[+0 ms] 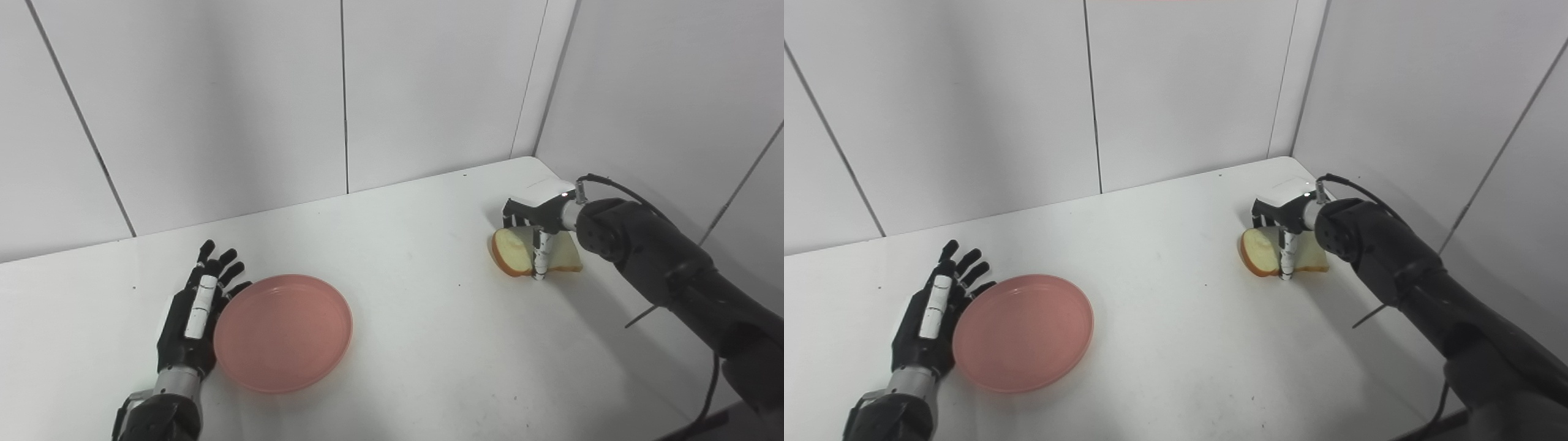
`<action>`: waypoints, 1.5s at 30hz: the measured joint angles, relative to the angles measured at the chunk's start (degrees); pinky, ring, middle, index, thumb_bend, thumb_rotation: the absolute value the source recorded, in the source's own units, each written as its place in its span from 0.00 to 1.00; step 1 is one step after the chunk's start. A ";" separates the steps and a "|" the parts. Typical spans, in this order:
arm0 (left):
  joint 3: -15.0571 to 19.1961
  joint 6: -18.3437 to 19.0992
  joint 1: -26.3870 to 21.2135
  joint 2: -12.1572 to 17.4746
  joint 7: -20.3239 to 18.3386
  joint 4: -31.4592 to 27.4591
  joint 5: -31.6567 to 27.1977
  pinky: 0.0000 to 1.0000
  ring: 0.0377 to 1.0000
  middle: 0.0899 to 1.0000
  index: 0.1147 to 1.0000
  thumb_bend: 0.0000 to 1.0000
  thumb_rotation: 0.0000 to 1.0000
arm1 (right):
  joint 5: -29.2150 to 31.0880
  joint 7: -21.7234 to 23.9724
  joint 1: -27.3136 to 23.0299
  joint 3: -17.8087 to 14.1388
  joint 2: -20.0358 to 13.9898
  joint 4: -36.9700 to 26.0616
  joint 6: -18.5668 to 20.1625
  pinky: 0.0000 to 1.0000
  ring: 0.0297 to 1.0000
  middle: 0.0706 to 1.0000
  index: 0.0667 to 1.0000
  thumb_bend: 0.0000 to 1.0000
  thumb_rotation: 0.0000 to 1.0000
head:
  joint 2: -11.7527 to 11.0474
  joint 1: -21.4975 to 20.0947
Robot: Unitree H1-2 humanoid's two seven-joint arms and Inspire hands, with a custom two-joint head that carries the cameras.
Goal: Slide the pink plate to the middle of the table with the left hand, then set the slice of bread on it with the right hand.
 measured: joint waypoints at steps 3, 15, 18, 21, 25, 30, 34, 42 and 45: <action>0.00 0.00 -0.01 0.00 0.02 0.01 0.05 0.74 0.87 0.89 0.96 0.87 0.74 | 0.18 0.60 0.26 0.00 0.13 -1.34 -0.19 0.27 0.31 0.40 0.47 0.52 0.00 | -0.09 0.18; -0.68 0.00 -0.21 -0.52 1.29 0.22 1.31 0.72 0.85 0.88 0.95 0.88 0.74 | 2.95 8.29 -1.39 0.24 2.16 -14.54 -1.34 0.31 0.37 0.41 0.51 0.51 0.00 | -0.18 2.29; -0.69 0.00 -0.22 -0.92 1.83 0.22 1.31 0.72 0.86 0.90 0.95 0.88 0.74 | 3.17 10.00 -2.54 0.27 3.10 -17.24 -1.72 0.30 0.37 0.41 0.52 0.51 0.00 | -0.18 3.68; -0.68 -0.02 -0.25 -1.22 2.08 0.31 1.30 0.74 0.86 0.91 0.95 0.91 0.72 | 3.31 12.45 -2.93 0.46 4.57 -20.46 -1.69 0.29 0.36 0.41 0.52 0.51 0.00 | -0.26 5.52; -0.86 -0.64 -1.18 -1.85 2.38 2.01 1.58 0.75 0.87 0.92 0.95 0.90 0.73 | 3.53 14.57 -3.01 0.48 7.16 -24.65 -1.66 0.30 0.36 0.42 0.51 0.51 0.00 | -0.44 7.65; -0.88 -2.41 -1.88 -2.98 3.45 3.84 2.59 0.77 0.85 0.91 0.96 0.93 0.72 | 4.75 16.26 -2.94 0.22 10.00 -27.33 -1.48 0.29 0.37 0.42 0.50 0.51 0.00 | -0.88 12.90; -1.13 -4.01 -3.13 -4.31 4.61 6.39 3.65 0.77 0.85 0.91 0.96 0.92 0.73 | 7.11 16.97 -2.46 0.00 13.02 -29.92 -1.44 0.33 0.37 0.43 0.51 0.51 0.00 | -0.88 16.08; -1.13 -7.01 -4.19 -6.50 6.28 9.58 4.93 0.71 0.81 0.87 0.95 0.91 0.72 | 7.87 17.19 -2.29 2.62 17.46 -30.82 -4.46 0.30 0.37 0.43 0.51 0.51 0.00 | -0.62 21.45; -0.98 -7.80 -4.81 -6.89 6.93 10.73 5.05 0.69 0.81 0.87 0.96 0.89 0.72 | 7.54 17.19 -2.68 3.31 17.75 -29.92 -5.57 0.31 0.37 0.43 0.52 0.51 0.00 | -0.35 23.28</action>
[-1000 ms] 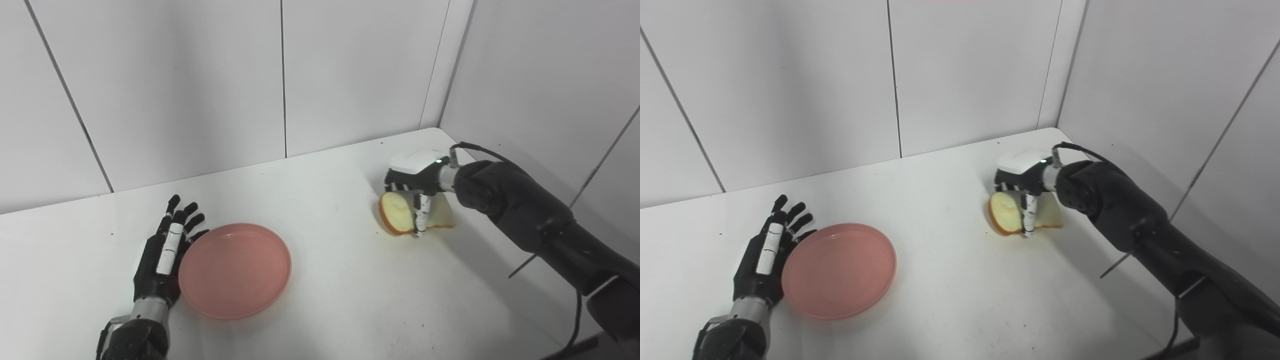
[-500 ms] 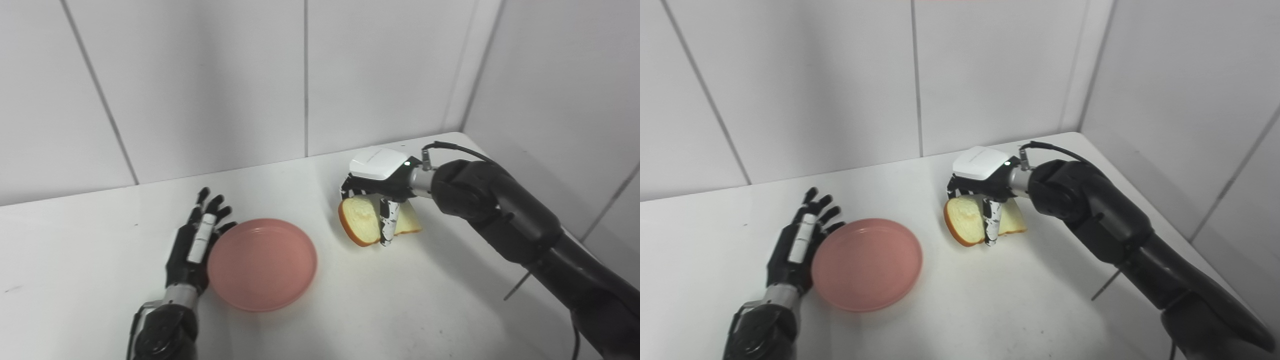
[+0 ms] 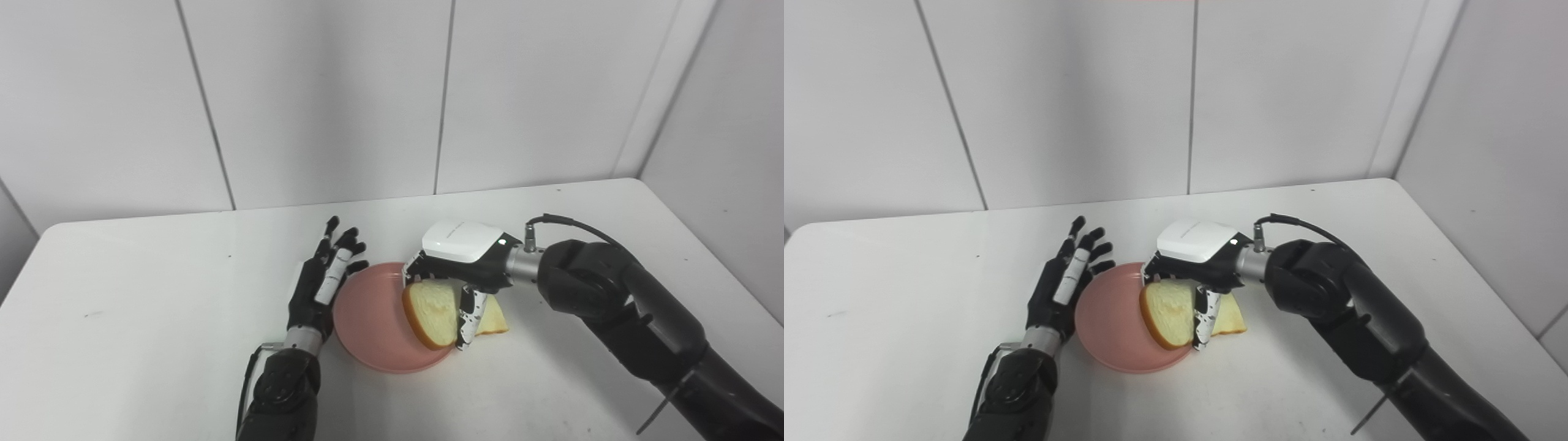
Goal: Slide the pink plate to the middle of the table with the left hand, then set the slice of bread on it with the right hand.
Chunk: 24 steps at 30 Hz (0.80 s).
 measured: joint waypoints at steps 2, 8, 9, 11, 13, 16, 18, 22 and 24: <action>0.14 -0.90 -0.37 -0.26 0.39 0.98 0.00 0.69 0.81 0.87 0.96 0.89 0.72 | -0.23 0.00 -0.88 0.14 0.83 1.72 -0.32 0.32 0.37 0.43 0.52 0.51 0.00 | 0.09 0.53; 0.36 -2.00 -1.57 -1.15 0.51 3.20 -0.01 0.73 0.85 0.89 0.96 0.89 0.72 | -0.92 -0.20 -3.73 1.00 3.40 5.35 -1.23 0.32 0.37 0.43 0.52 0.51 0.00 | -0.17 1.59; 0.39 -2.08 -1.66 -1.19 0.51 3.35 -0.01 0.73 0.85 0.89 0.96 0.89 0.72 | -1.21 -0.21 -4.20 1.23 3.77 5.72 -1.38 0.32 0.37 0.43 0.52 0.51 0.00 | -0.17 1.59; 0.47 -2.13 -1.70 -1.20 0.61 3.41 0.00 0.72 0.85 0.88 0.95 0.89 0.72 | -1.34 -0.25 -5.17 1.83 4.30 6.83 -2.48 0.32 0.37 0.43 0.52 0.51 0.00 | -0.17 1.94; 0.47 -2.16 -1.73 -1.23 0.96 3.43 0.03 0.70 0.83 0.87 0.94 0.88 0.72 | -1.42 -0.43 -6.13 2.23 4.89 8.59 -3.56 0.32 0.37 0.43 0.52 0.51 0.00 | -0.17 2.29; 0.49 -2.32 -1.73 -1.40 1.61 3.44 0.13 0.70 0.82 0.86 0.93 0.88 0.71 | -1.85 -0.94 -6.78 2.40 5.28 9.91 -4.46 0.32 0.37 0.43 0.51 0.51 0.00 | -0.17 2.56; 0.74 -2.50 -1.86 -1.40 1.71 3.74 0.11 0.69 0.82 0.86 0.93 0.89 0.70 | -2.34 -1.00 -7.23 2.60 5.66 10.90 -4.70 0.33 0.37 0.43 0.51 0.51 0.00 | -0.09 2.65; 0.99 -2.63 -1.98 -1.40 1.71 3.95 0.00 0.70 0.82 0.85 0.93 0.90 0.70 | -2.70 -1.00 -8.26 3.05 6.11 12.06 -4.79 0.33 0.38 0.44 0.50 0.51 0.00 | -0.09 3.09; 1.01 -2.63 -1.99 -1.43 1.68 3.94 -0.02 0.71 0.81 0.85 0.93 0.89 0.70 | -3.00 -1.00 -8.92 3.21 6.46 12.73 -4.79 0.32 0.38 0.44 0.50 0.52 0.00 | -0.09 3.26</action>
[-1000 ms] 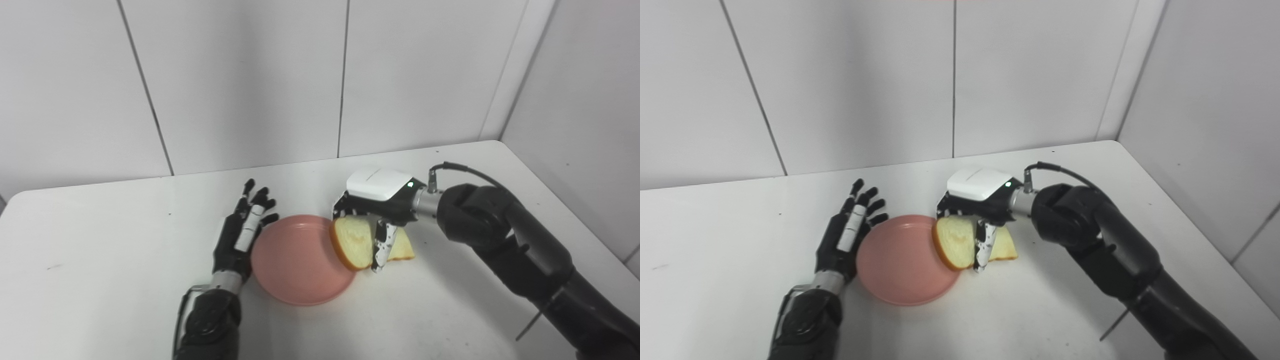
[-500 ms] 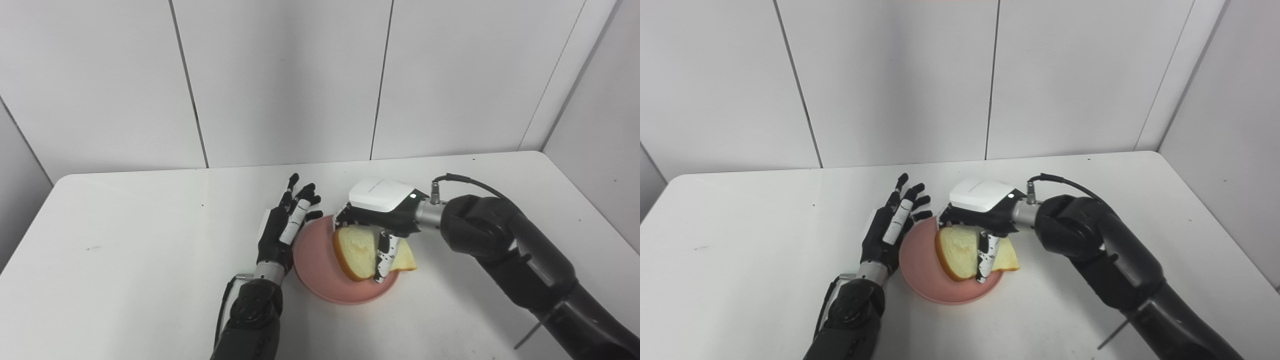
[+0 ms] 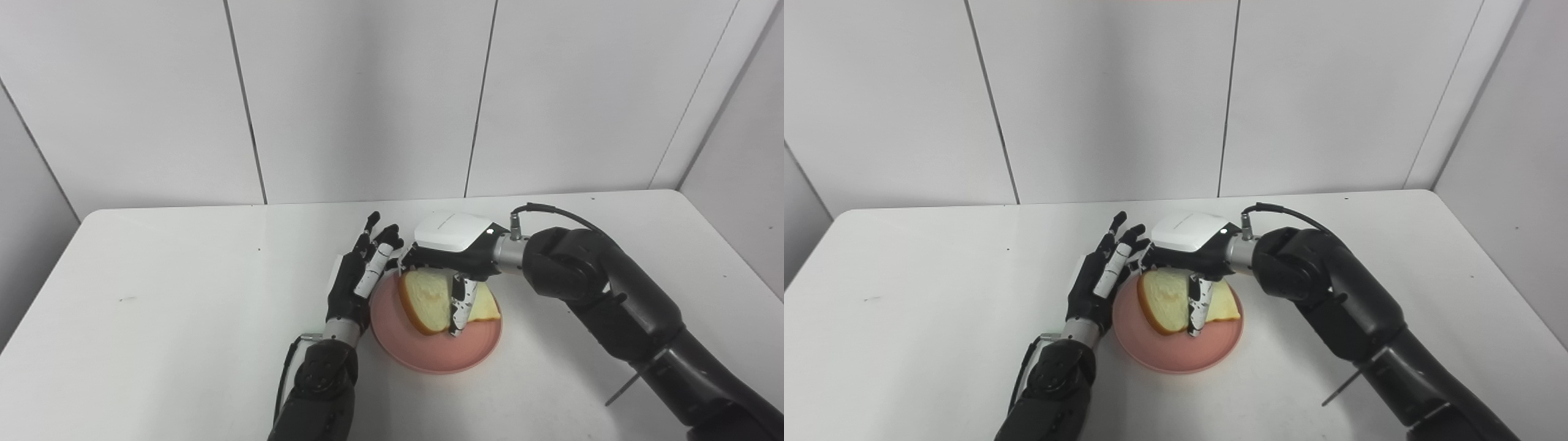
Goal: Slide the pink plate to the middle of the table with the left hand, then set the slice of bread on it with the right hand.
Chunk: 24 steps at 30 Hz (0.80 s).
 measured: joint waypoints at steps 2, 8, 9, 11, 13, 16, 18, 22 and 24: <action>0.04 0.02 0.01 -0.04 -0.05 -0.08 -0.02 0.72 0.81 0.85 0.94 0.90 0.71 | -0.24 -0.02 -0.51 0.39 0.23 0.34 -0.04 0.32 0.38 0.44 0.50 0.51 0.00 | 0.09 0.09; -0.09 0.32 0.41 0.00 0.03 -0.78 0.03 0.73 0.82 0.86 0.93 0.91 0.75 | -1.42 -0.14 -0.69 1.75 0.64 2.32 -1.30 0.30 0.37 0.43 0.51 0.51 0.00 | 0.26 -0.17; -0.14 0.39 0.49 0.01 0.06 -0.93 0.06 0.74 0.82 0.86 0.92 0.91 0.76 | -1.67 -0.14 -0.69 1.82 0.64 2.40 -1.52 0.30 0.38 0.43 0.51 0.51 0.00 | 0.26 -0.17; -0.19 0.47 0.59 0.03 0.09 -1.07 0.13 0.74 0.82 0.86 0.92 0.90 0.76 | -1.87 -0.29 -0.69 1.85 0.63 2.41 -2.22 0.31 0.38 0.44 0.51 0.51 0.00 | 0.35 -0.26; -0.32 0.49 0.61 0.05 0.10 -1.08 0.13 0.74 0.82 0.86 0.92 0.89 0.77 | -2.15 -0.38 -0.69 2.01 0.64 2.58 -2.75 0.31 0.38 0.45 0.51 0.51 0.00 | 0.35 -0.26; -0.41 0.51 0.64 0.07 0.10 -1.12 0.14 0.73 0.83 0.87 0.92 0.89 0.77 | -2.33 -0.38 -0.66 2.02 0.63 2.64 -3.07 0.37 0.42 0.46 0.49 0.52 0.00 | 0.53 -0.26; -0.41 0.52 0.65 0.07 0.09 -1.14 0.14 0.74 0.83 0.87 0.92 0.90 0.77 | -2.38 -0.38 -0.63 1.98 0.62 2.62 -3.07 0.39 0.45 0.45 0.48 0.52 0.01 | 0.53 -0.26; -0.44 0.68 0.79 0.07 0.09 -1.44 0.14 0.74 0.83 0.88 0.92 0.89 0.77 | -2.48 -1.60 -0.19 1.75 0.49 2.45 -3.12 0.48 0.54 0.58 0.60 0.92 0.35 | 0.53 -0.35; -0.48 0.73 0.88 0.08 0.09 -1.58 0.14 0.73 0.83 0.88 0.92 0.87 0.78 | -2.69 -1.77 0.08 1.74 0.30 2.30 -3.11 0.55 0.59 0.63 0.65 0.99 0.41 | 0.53 -0.44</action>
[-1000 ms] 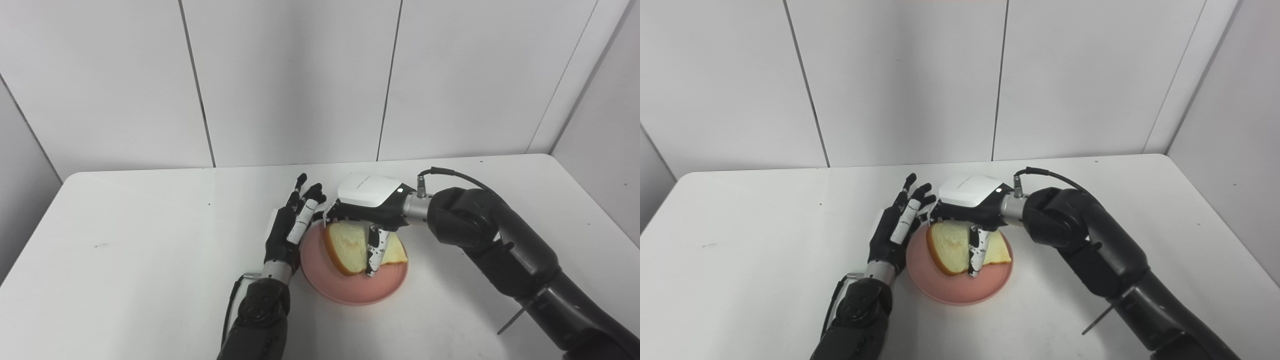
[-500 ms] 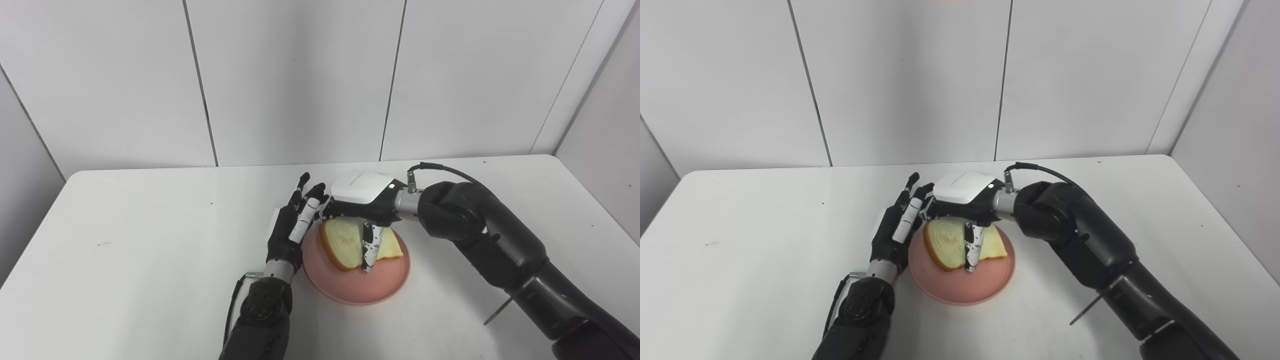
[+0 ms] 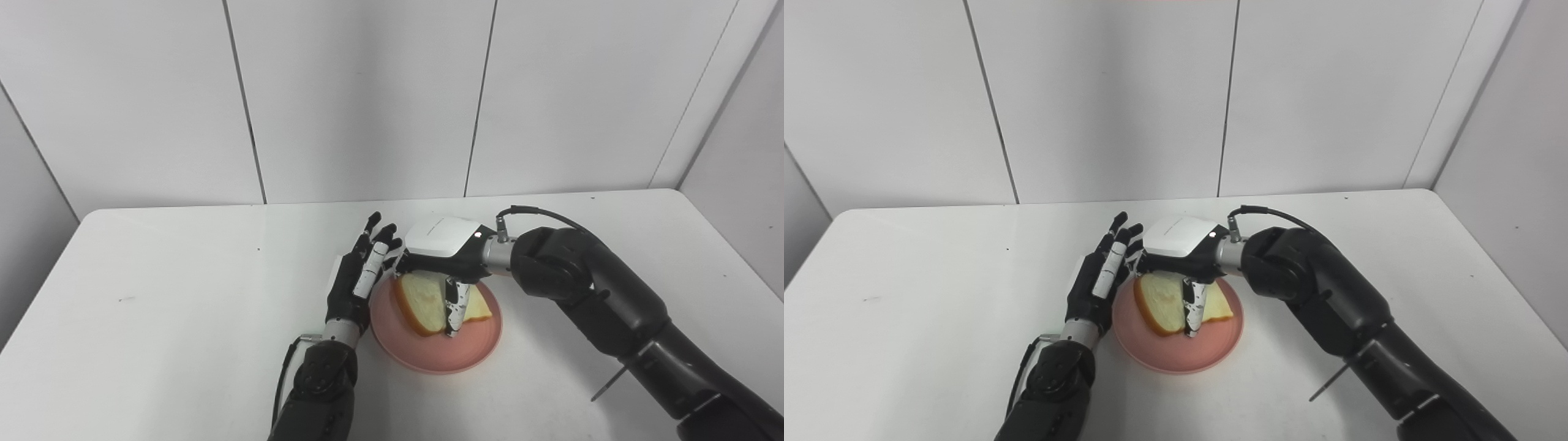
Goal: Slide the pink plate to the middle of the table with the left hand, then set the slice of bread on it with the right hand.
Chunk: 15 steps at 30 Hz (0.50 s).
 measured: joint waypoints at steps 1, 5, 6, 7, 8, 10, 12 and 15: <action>-0.04 0.00 0.00 0.03 0.00 0.01 0.00 0.72 0.83 0.88 0.91 0.87 0.78 | -0.11 0.10 0.12 -0.01 -0.12 -0.26 0.03 0.57 0.61 0.66 0.66 1.00 0.43 | 0.00 -0.09; -0.08 0.00 -0.01 0.08 0.02 0.06 0.01 0.72 0.82 0.88 0.91 0.88 0.77 | -0.17 1.89 0.17 -0.05 -0.53 -1.37 0.87 0.63 0.68 0.72 0.70 1.00 0.48 | 0.00 -0.09; -0.08 0.00 -0.01 0.08 0.02 0.06 0.01 0.73 0.83 0.88 0.92 0.88 0.77 | -0.17 2.42 0.18 -0.07 -0.57 -1.85 1.18 0.66 0.71 0.74 0.72 1.00 0.50 | 0.00 -0.09; -0.07 0.00 -0.01 0.08 0.00 0.06 0.01 0.73 0.83 0.88 0.92 0.88 0.76 | -0.16 2.98 0.18 -0.08 -0.62 -2.25 1.34 0.67 0.72 0.75 0.73 1.00 0.51 | 0.00 -0.17; -0.05 0.00 -0.01 0.08 -0.03 0.05 0.00 0.73 0.83 0.88 0.93 0.89 0.76 | -0.12 3.44 0.17 -0.09 -0.63 -2.44 1.43 0.69 0.73 0.76 0.73 1.00 0.51 | 0.00 -0.26; -0.04 0.02 0.00 0.08 -0.16 0.05 -0.01 0.72 0.81 0.88 0.94 0.91 0.77 | -0.01 4.47 0.17 -0.10 -0.66 -2.56 1.72 0.75 0.77 0.79 0.75 1.00 0.50 | 0.00 -0.35; -0.06 0.02 0.01 0.08 -0.17 0.04 -0.01 0.72 0.81 0.87 0.94 0.91 0.77 | 0.12 5.70 0.17 -0.11 -0.75 -2.58 2.22 0.77 0.78 0.79 0.75 1.00 0.50 | 0.00 -0.44; -0.17 0.02 0.01 0.13 -0.20 0.03 -0.01 0.73 0.82 0.88 0.94 0.91 0.78 | 0.16 6.99 0.17 -0.14 -1.03 -2.80 2.94 0.82 0.80 0.81 0.76 1.00 0.49 | 0.00 -0.44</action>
